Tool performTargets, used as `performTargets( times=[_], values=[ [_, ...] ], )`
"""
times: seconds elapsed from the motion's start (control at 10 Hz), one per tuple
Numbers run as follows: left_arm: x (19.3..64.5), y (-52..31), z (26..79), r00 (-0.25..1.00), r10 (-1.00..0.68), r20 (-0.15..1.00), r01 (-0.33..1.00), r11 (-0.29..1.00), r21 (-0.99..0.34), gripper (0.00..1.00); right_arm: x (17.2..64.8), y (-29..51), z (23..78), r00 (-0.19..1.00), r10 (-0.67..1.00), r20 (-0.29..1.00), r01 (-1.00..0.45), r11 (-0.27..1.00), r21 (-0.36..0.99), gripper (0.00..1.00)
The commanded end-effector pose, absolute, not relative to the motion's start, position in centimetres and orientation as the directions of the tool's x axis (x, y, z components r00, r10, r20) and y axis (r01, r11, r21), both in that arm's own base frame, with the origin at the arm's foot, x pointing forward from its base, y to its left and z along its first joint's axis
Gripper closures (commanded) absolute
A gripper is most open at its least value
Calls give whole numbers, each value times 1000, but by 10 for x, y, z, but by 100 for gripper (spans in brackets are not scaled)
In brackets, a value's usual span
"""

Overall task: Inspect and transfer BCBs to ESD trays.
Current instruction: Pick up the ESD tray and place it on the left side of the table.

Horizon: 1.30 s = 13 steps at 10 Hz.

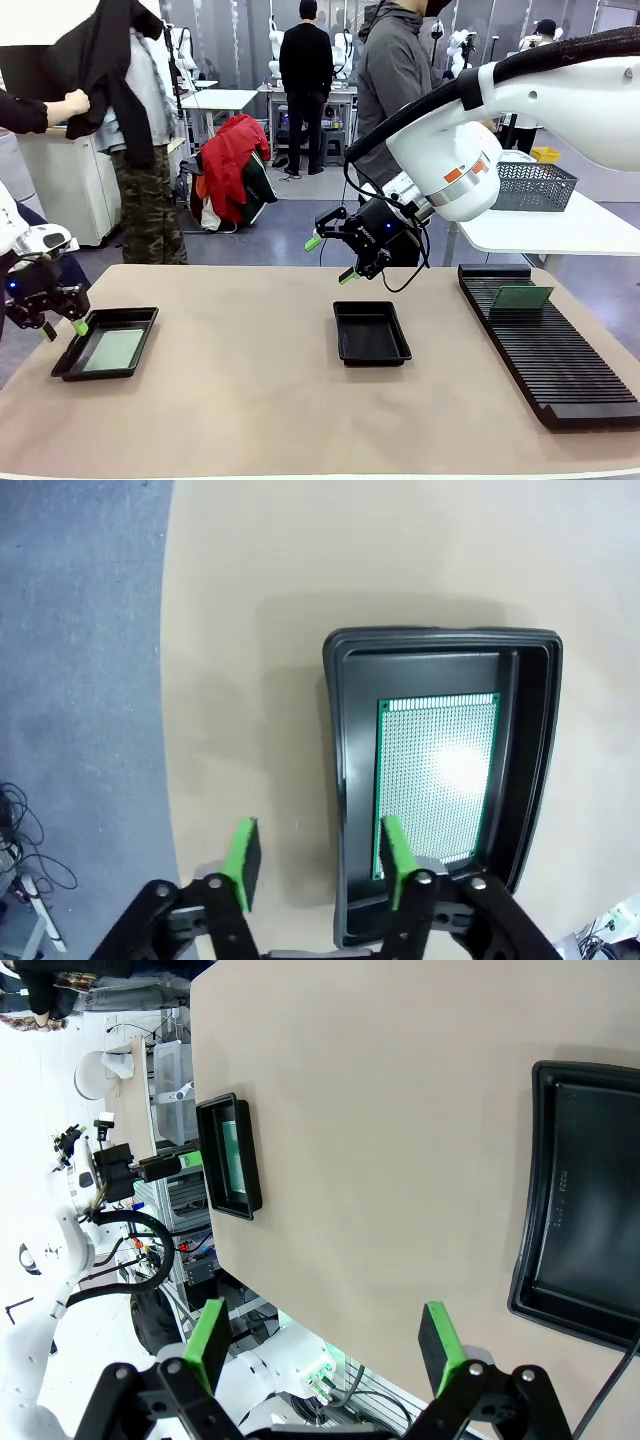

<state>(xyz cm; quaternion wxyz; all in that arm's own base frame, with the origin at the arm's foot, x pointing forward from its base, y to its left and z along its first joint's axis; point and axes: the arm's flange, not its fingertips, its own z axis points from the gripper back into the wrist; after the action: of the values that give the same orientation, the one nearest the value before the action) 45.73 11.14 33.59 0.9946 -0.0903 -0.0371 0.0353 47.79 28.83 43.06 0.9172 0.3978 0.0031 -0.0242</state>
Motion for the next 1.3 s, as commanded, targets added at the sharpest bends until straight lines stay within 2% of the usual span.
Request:
performTargets(
  times=[0.0,0.2,0.9,1.2],
  values=[
    [443,108,346,995,86,53,-77,985,-152,6,478,290,432,999,-47,-25,50,686,726,0],
    [437,107,357,994,92,50,-86,990,-115,0,478,290,432,999,-47,-25,50,686,726,0],
    [422,85,418,991,110,74,-114,992,60,0,478,290,432,999,-47,-25,50,686,726,0],
    [414,79,438,991,100,93,-107,991,75,0,478,290,432,999,-47,-25,50,686,726,0]
  ],
)
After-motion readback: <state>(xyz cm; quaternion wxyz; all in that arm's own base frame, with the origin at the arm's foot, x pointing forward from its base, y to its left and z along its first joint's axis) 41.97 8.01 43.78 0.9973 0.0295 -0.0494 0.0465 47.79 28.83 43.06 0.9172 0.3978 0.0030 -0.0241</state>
